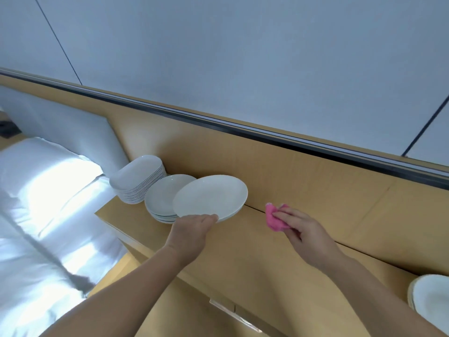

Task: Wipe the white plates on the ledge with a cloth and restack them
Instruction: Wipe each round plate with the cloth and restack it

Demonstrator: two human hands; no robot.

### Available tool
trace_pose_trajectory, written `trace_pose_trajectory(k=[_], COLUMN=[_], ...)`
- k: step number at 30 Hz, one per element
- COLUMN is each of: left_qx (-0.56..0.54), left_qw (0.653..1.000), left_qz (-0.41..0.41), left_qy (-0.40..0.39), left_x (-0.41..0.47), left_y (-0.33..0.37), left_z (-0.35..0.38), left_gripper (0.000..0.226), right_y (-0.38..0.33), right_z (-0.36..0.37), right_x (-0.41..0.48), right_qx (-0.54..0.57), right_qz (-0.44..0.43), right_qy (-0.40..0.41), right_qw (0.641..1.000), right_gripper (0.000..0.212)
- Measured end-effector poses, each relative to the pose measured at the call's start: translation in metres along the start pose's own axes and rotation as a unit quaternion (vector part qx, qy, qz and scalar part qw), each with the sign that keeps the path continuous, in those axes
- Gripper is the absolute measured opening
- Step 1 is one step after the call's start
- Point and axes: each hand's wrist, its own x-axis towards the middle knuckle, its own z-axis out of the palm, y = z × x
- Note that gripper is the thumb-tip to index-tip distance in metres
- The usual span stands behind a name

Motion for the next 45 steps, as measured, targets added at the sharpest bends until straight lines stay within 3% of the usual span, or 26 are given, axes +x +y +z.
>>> trace_pose_trajectory(k=[8, 17, 19, 27, 34, 42, 45], left_qx=[0.02, 0.025, 0.014, 0.012, 0.013, 0.019, 0.009], left_qw=[0.999, 0.992, 0.987, 0.975, 0.944, 0.929, 0.942], left_qz=[-0.013, -0.02, -0.03, -0.064, -0.126, -0.159, -0.149], left_qy=[-0.036, -0.124, -0.154, -0.213, -0.305, -0.335, -0.3], left_x=[-0.01, -0.018, -0.02, -0.028, -0.019, -0.008, -0.001], left_y=[-0.08, -0.125, -0.132, -0.15, -0.147, -0.143, -0.128], left_z=[-0.003, 0.02, 0.028, 0.047, 0.049, 0.059, 0.062], left_gripper=[0.043, 0.043, 0.055, 0.069, 0.057, 0.056, 0.056], right_y=[-0.022, -0.033, -0.034, -0.034, -0.032, -0.022, -0.016], right_z=[0.046, 0.08, 0.084, 0.093, 0.096, 0.086, 0.078], right_x=[0.036, 0.051, 0.052, 0.049, 0.044, 0.035, 0.025], right_qx=[-0.019, -0.03, -0.032, -0.043, -0.043, -0.038, -0.039], right_qz=[0.018, 0.04, 0.05, 0.076, 0.086, 0.101, 0.104], right_qy=[-0.017, -0.03, -0.034, -0.042, -0.046, -0.037, -0.019], right_qw=[1.0, 0.998, 0.998, 0.995, 0.994, 0.993, 0.994], right_gripper=[0.037, 0.039, 0.039, 0.041, 0.043, 0.042, 0.043])
